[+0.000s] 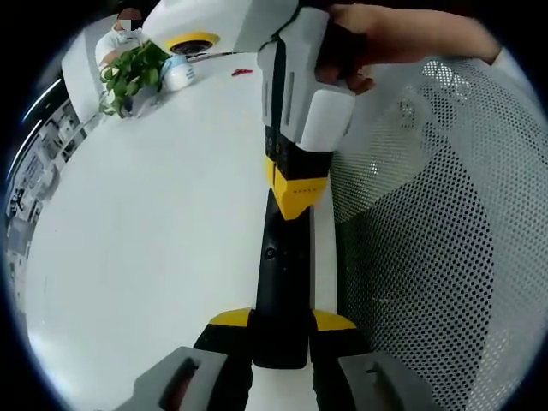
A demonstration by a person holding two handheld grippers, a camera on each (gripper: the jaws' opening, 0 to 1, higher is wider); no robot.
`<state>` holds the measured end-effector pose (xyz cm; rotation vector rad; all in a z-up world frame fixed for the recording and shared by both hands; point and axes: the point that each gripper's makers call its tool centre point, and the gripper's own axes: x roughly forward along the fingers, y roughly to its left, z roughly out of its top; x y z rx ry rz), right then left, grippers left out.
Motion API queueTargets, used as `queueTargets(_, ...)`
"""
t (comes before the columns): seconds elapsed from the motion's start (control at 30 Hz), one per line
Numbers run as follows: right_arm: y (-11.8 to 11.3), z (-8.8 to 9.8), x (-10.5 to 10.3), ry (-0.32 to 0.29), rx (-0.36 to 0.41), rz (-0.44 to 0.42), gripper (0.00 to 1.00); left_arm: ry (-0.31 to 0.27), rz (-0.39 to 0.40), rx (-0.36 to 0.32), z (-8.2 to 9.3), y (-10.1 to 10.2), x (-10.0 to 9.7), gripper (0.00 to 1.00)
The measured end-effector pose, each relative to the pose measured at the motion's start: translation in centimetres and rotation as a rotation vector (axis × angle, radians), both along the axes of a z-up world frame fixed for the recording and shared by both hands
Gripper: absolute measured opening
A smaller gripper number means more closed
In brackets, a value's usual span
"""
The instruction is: Press the specified remote control buttons in sequence, fully releasing each button before pressing the next.
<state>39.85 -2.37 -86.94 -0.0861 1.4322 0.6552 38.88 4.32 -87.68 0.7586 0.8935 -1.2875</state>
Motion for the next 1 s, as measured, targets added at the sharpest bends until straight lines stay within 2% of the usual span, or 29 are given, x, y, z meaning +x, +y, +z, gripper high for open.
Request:
queueTargets(0.67, 0.09, -0.12, 0.01, -0.006, 0.010, -0.014, 0.00, 0.006, 0.012, -0.007, 0.01, -0.05, -0.01, 0.25)
queueTargets(1.0, 0.14, -0.15, 0.00, -0.034, -0.005, 0.027, 0.00, 0.007, 0.015, -0.006, 0.02, -0.05, 0.01, 0.25)
